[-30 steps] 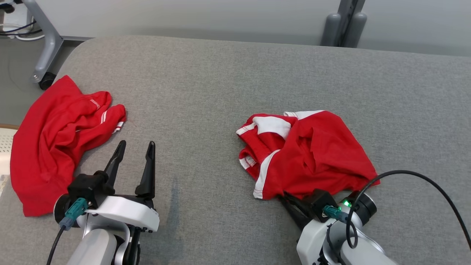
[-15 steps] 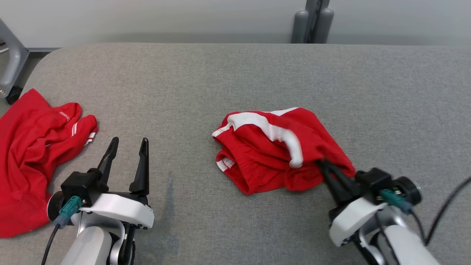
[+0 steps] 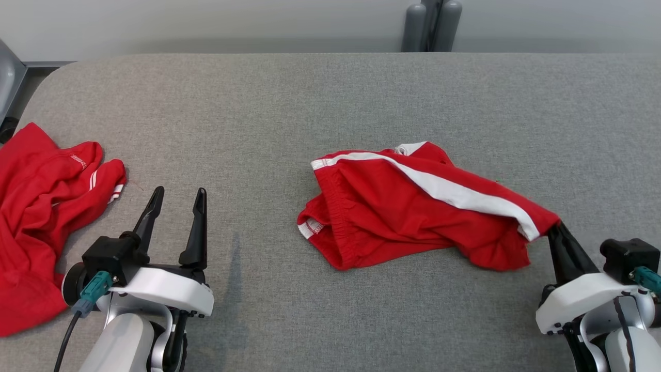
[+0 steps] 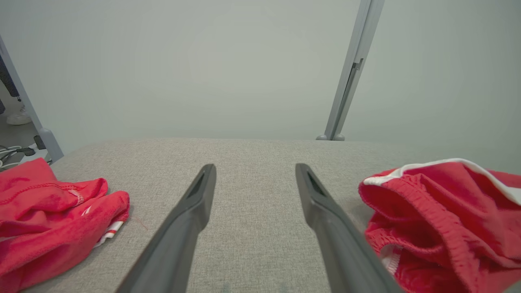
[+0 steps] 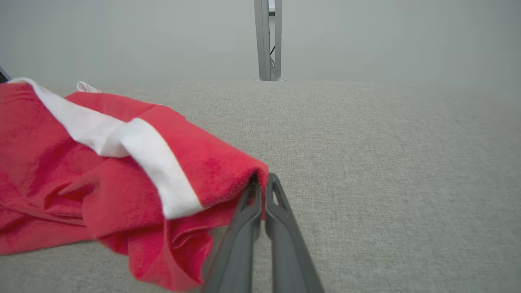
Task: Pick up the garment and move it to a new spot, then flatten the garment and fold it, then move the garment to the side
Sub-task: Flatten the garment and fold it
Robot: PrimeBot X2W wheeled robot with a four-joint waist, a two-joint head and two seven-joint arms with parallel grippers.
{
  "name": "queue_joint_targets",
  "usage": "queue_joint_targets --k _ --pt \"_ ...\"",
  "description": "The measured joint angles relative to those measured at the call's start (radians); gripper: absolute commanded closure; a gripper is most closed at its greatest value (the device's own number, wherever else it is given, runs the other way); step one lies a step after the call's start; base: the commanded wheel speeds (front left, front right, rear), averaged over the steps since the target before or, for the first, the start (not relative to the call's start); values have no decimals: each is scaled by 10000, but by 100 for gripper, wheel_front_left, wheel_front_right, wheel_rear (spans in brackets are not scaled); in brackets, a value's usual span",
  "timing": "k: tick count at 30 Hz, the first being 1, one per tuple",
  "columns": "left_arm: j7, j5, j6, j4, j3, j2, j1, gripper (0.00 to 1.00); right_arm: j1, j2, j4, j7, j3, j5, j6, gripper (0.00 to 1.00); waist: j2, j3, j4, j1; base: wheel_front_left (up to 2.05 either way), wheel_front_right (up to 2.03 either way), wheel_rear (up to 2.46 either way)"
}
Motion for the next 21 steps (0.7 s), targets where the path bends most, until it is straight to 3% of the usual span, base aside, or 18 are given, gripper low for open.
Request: queue_joint_targets --k 4,5,6,7,13,21 --pt "-2 0 2 -13 -10 12 -4 0 -144 150 779 -27 -274 263 0 100 0 64 -32 0 0 0 0" --pt "0 0 2 -15 -15 10 -4 0 -233 174 951 -71 -311 382 0 90 0 73 -40 0 0 0 0" --pt "-2 0 2 -19 -29 13 -4 0 -318 198 1089 -163 -347 497 0 55 0 84 -50 0 0 0 0" --pt "-2 0 6 -25 -36 21 -5 0 -404 213 1195 -234 -366 499 0 0 0 92 -62 0 0 0 0" --pt "-2 -4 77 -90 -44 65 2 0 -594 280 1292 -786 -796 616 0 0 0 41 -184 0 0 0 0" --pt "-2 -88 270 -236 59 119 360 0 -450 322 25 -1137 -698 65 0 0 0 -292 -394 0 0 0 0"
